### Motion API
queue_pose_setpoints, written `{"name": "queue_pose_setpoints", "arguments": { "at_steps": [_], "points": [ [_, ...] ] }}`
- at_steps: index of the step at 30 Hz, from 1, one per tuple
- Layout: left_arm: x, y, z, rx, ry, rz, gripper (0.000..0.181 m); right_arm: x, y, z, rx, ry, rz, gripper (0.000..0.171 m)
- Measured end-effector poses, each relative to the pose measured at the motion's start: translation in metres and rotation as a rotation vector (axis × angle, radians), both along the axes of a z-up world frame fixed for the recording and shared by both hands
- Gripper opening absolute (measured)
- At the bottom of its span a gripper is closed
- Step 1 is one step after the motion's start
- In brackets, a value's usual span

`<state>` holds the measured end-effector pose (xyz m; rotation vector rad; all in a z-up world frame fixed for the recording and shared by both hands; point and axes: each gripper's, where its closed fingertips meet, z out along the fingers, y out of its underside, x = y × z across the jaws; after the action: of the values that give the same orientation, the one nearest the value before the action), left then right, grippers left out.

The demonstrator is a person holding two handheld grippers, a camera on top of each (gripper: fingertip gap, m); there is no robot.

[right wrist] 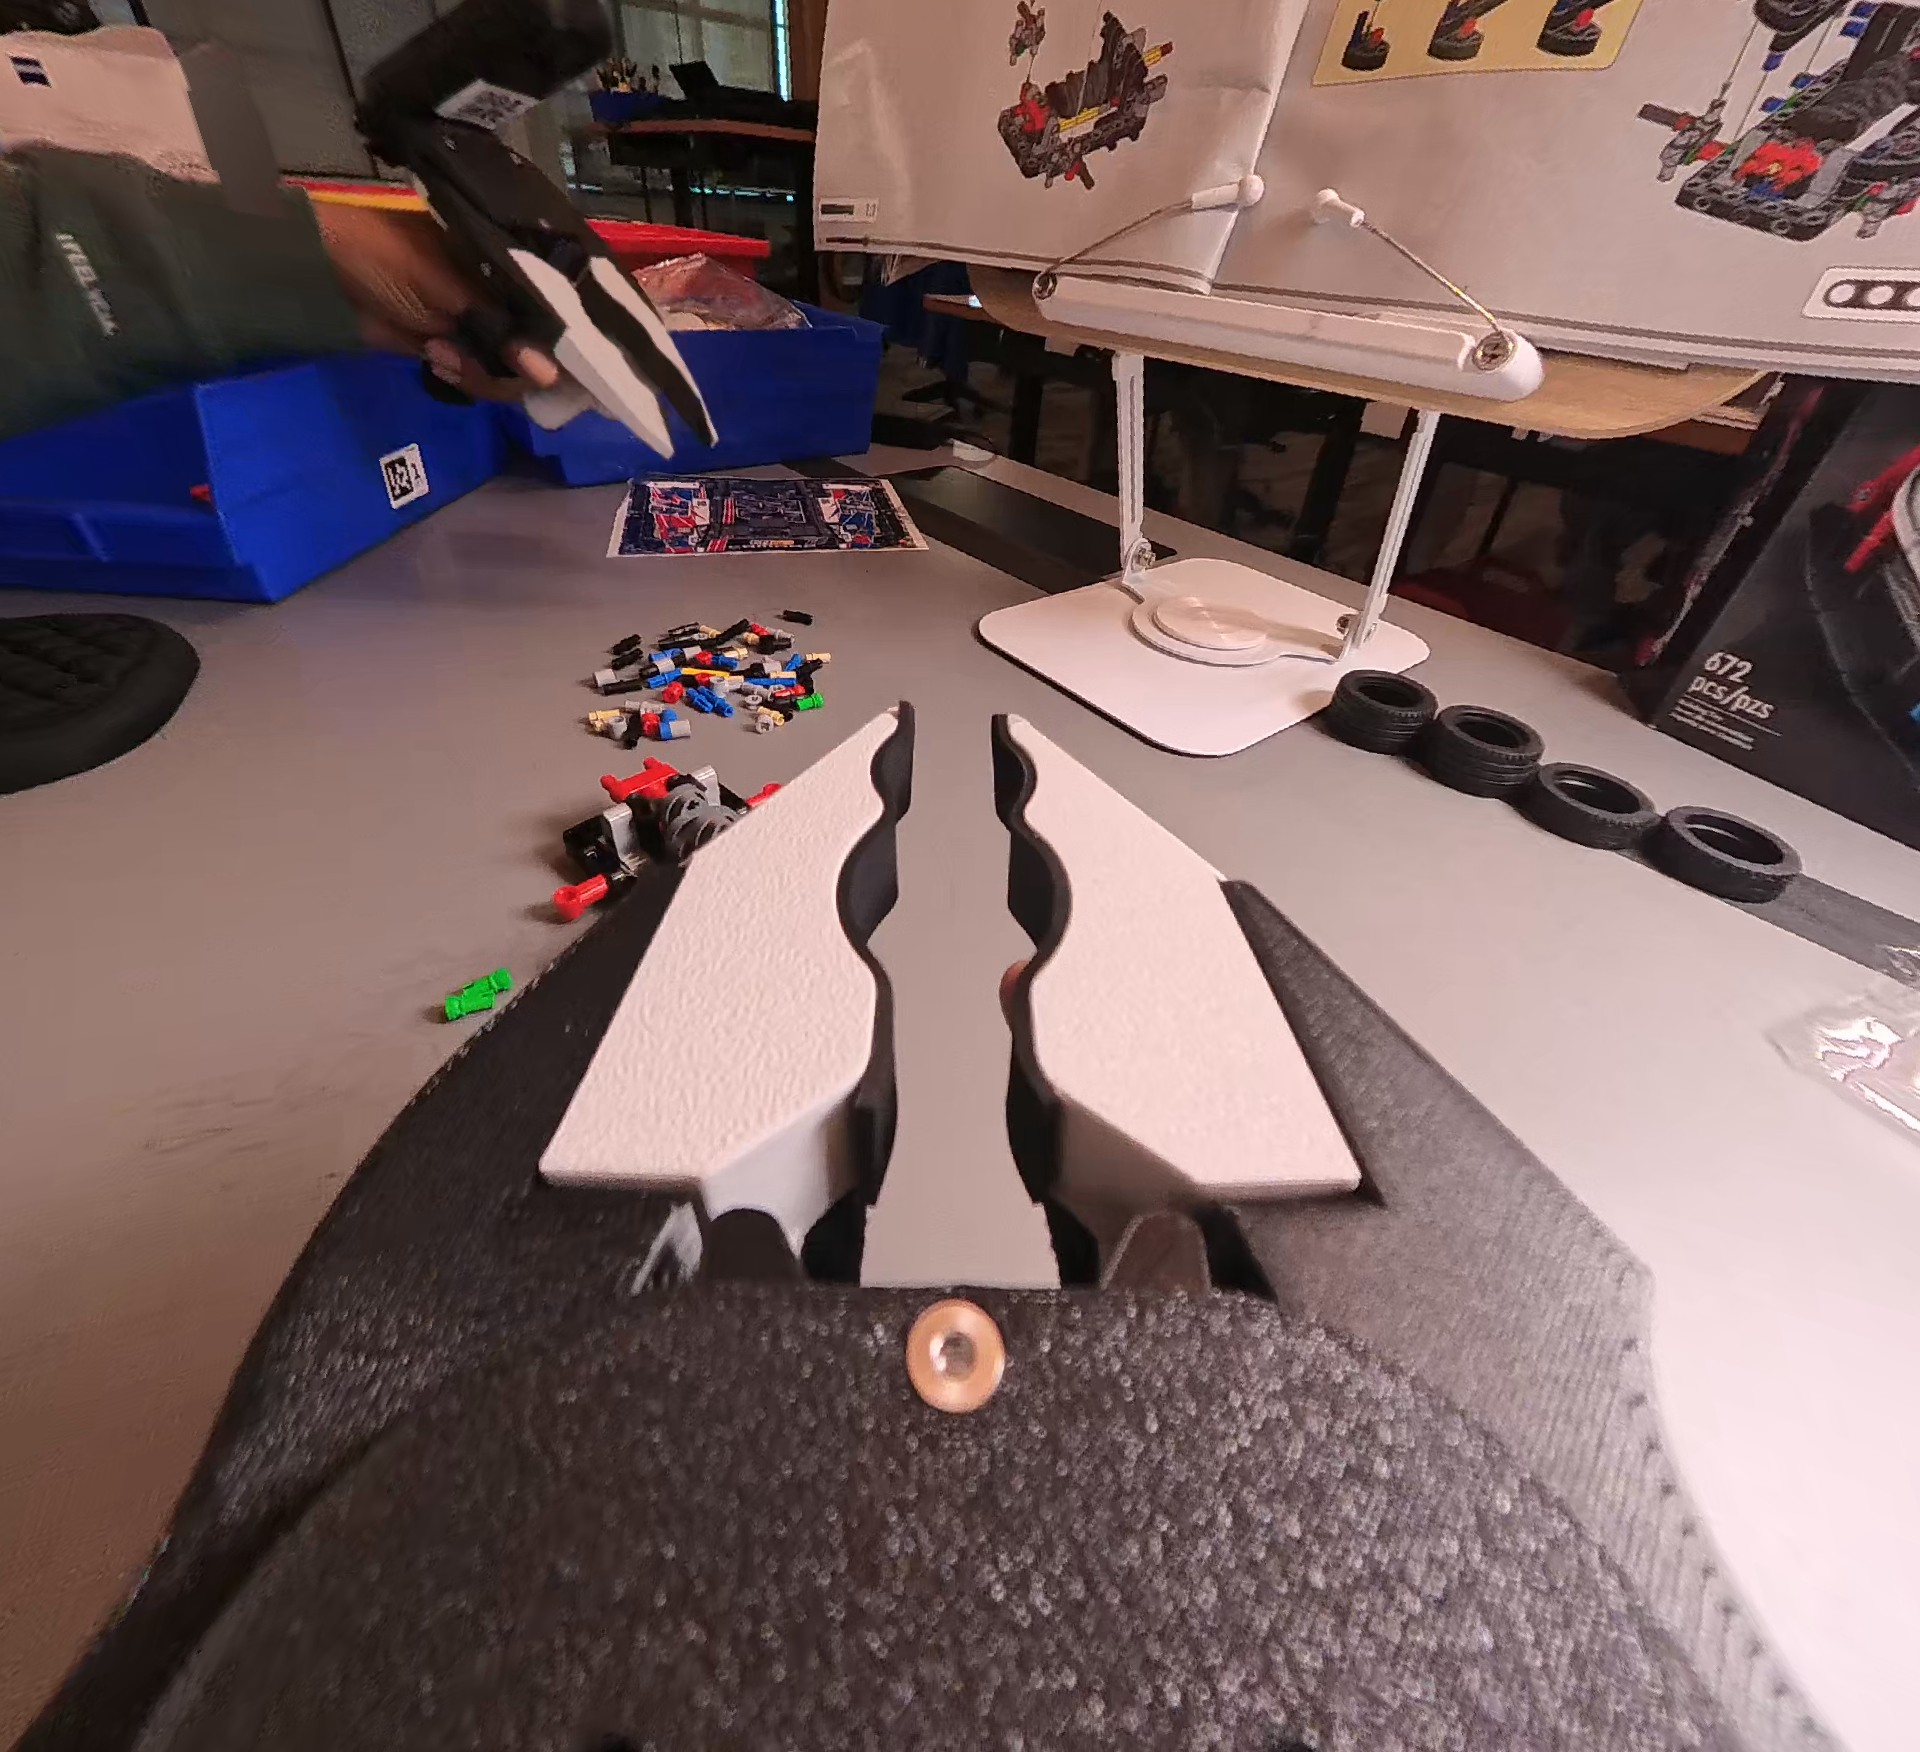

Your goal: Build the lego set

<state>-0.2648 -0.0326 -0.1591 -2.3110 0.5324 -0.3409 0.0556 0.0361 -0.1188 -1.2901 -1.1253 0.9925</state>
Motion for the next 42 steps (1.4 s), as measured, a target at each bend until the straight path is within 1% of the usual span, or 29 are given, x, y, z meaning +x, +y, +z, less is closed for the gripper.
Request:
{"name": "queue_pose_setpoints", "arguments": {
  "at_steps": [1,3,6,9,14,19,24,26,31,42],
  "points": [
    [0.003,0.0,-0.01,-0.026,0.022,-0.03,0.035,0.0,0.0,-0.001,0.001,-0.004,0.0,0.013],
    [0.009,-0.001,-0.026,-0.075,0.039,-0.085,0.037,-0.001,0.001,-0.004,0.001,-0.013,-0.003,0.013],
    [0.02,-0.004,-0.039,-0.123,0.054,-0.17,0.037,-0.001,0.003,-0.007,0.005,-0.027,-0.009,0.013],
    [0.032,-0.007,-0.044,-0.153,0.072,-0.259,0.027,-0.002,0.005,-0.01,0.002,-0.036,-0.013,0.012],
    [0.052,-0.008,-0.054,-0.217,0.133,-0.382,0.017,-0.003,0.007,-0.016,-0.003,-0.053,-0.016,0.012],
    [0.06,0.011,-0.06,-0.225,0.247,-0.41,0.009,-0.002,0.009,-0.017,-0.005,-0.059,-0.022,0.011],
    [0.088,0.01,-0.06,-0.216,0.193,-0.525,0.003,-0.001,0.011,-0.017,0.005,-0.065,-0.027,0.01],
    [0.094,0.006,-0.063,-0.223,0.202,-0.564,0.002,-0.001,0.011,-0.018,0.009,-0.068,-0.026,0.01],
    [0.096,-0.002,-0.067,-0.256,0.213,-0.606,0.002,-0.002,0.01,-0.019,0.016,-0.078,-0.019,0.01],
    [0.094,-0.003,-0.069,-0.251,0.269,-0.622,0.006,-0.002,0.01,-0.019,0.02,-0.079,-0.02,0.01]
  ]
}}
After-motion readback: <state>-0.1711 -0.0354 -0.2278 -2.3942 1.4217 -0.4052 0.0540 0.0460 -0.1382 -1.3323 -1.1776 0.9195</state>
